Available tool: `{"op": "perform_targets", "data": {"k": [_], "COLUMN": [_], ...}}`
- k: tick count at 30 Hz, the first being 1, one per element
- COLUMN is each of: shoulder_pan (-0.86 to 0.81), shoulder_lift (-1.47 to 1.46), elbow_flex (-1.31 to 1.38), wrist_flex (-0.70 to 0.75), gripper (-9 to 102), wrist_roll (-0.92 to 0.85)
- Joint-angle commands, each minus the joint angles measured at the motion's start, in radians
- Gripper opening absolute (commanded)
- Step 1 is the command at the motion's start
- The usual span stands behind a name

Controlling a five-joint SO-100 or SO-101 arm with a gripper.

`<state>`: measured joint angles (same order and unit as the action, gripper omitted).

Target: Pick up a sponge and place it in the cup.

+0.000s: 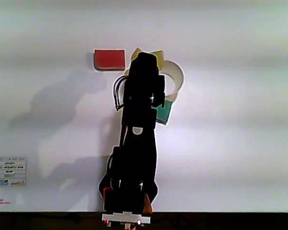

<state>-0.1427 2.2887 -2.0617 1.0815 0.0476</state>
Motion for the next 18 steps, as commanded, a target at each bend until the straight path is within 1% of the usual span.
{"op": "perform_targets", "data": {"k": [1,5,11,18], "shoulder_pan": [-0.072,-0.141,-0.219,-0.241], "shoulder_lift": [0.049,0.060,0.055,0.032], "elbow_flex": [-0.021,-0.048,-0.115,-0.179], "wrist_flex": [0.015,0.005,-0.051,-0.103], "gripper": [0,0,0,0], "wrist_roll": [-0.021,-0.061,-0.110,-0.112]}}
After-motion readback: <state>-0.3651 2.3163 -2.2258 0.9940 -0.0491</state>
